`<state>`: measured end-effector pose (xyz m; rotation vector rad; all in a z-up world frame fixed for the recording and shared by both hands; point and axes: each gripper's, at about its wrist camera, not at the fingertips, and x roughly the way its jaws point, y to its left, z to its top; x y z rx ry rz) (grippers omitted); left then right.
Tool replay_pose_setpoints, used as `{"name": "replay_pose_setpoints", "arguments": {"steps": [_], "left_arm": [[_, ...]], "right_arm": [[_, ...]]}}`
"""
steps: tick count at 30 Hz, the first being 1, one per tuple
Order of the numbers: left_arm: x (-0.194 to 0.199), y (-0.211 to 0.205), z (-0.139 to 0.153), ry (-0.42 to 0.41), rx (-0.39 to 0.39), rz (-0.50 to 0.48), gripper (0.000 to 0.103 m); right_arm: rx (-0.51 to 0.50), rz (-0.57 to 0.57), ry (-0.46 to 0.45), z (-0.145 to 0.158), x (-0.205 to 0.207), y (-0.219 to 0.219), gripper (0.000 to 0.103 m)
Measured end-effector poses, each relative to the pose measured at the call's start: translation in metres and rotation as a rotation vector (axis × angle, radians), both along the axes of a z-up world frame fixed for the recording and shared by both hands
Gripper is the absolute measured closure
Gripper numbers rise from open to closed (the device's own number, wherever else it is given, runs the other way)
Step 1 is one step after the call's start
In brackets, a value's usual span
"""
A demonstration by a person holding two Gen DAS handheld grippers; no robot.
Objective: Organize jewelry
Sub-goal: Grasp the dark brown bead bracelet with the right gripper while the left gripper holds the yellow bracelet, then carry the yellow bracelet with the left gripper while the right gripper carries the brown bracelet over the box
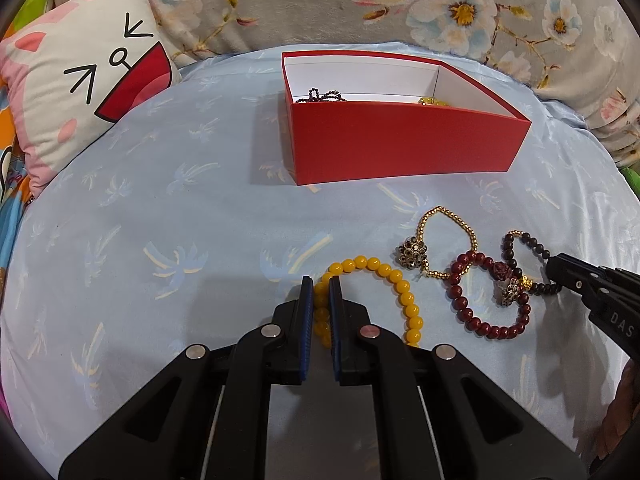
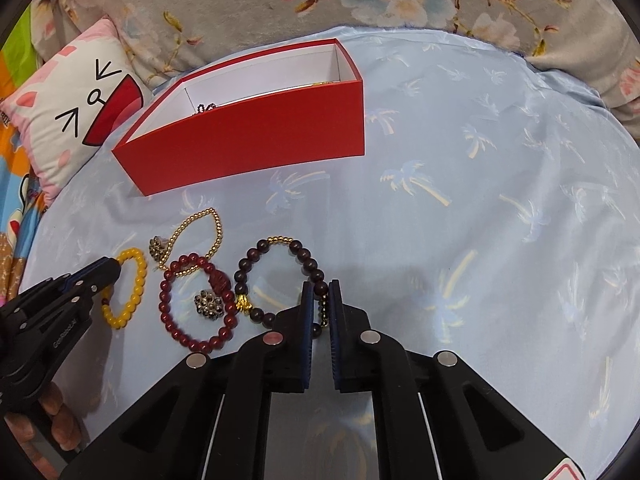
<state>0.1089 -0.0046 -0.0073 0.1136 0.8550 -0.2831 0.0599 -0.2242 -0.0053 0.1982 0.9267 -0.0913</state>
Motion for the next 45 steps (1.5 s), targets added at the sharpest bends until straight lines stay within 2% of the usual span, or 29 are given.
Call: {"name": "replay_pose_setpoints", "arguments": {"steps": [5,13,28,35,45], "left_arm": [[-0.002,-0.001,0.001,0.005,-0.013,-0.022,0.096],[-0.009,0.001,0.006,0.032,-0.076,-0.03,0.096],[-0.018,-0.009,0.064,-0.042,-0.144,-0.078,0.096],[-0.005,-0.015,0.081,-0.052,-0.177,-0.079,0.096],[0.023,-0.035,0.116,-0.133,-0.185,-0.101,0.096]], "right_arm": [[-0.003,0.0,-0.011,0.007,-0.008,0.0,0.096],[-0.005,0.002,-0.044,0.023,-0.018,-0.001,0.096],[-0.001,0.015,-0.131,0.061,-0.021,-0.003,0.096],[-0.007,0.033,-0.172,0.078,-0.012,0.0,0.096],[0.003,0.058,-0.236,0.105,0.022,0.001,0.096]]}}
